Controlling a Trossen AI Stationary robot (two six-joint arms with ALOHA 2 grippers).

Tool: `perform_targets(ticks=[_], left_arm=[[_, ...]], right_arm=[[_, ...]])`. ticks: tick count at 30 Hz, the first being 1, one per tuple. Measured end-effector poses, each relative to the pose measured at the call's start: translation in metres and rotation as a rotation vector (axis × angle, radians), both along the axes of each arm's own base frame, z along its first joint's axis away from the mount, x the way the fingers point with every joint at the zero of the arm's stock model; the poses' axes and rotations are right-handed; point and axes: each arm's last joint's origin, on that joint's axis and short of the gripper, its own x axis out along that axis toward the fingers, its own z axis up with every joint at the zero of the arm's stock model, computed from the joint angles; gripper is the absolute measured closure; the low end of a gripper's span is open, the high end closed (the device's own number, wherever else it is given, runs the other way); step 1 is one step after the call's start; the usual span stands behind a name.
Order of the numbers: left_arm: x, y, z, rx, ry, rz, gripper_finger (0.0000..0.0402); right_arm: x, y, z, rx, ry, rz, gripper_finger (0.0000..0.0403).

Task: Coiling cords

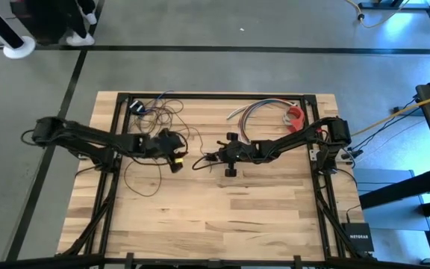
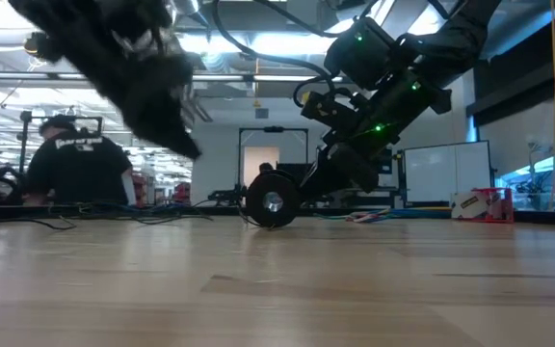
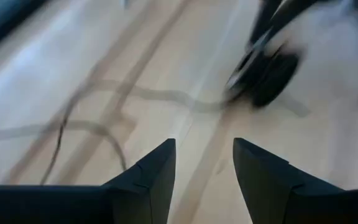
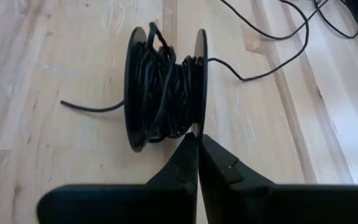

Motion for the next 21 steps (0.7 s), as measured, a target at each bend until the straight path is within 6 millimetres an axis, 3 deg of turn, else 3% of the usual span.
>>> perform_targets(ticks=[6, 9, 15, 21], left_arm=[[-0.007, 0.015, -0.055, 0.028, 0.245, 0.051, 0.0249], [-0.011, 0.024, -0.067, 0.026, 0.312, 0.107, 0.0249], [-0.024, 0.032, -0.058, 0.142, 0.376, 0.176, 0.0249], [-0.018, 0.026, -0.019, 0.151, 0.134, 0.17, 0.0249]], right_arm=[[0.0, 0.0, 0.0, -0.001, -0.001, 0.0, 0.0397], [0.0, 0.0, 0.0, -0.001, -0.001, -0.001, 0.0397], [0.0, 0.0, 0.0, -0.001, -0.001, -0.001, 0.0397], [0.0, 0.0, 0.0, -0.001, -0.001, 0.0, 0.0397]])
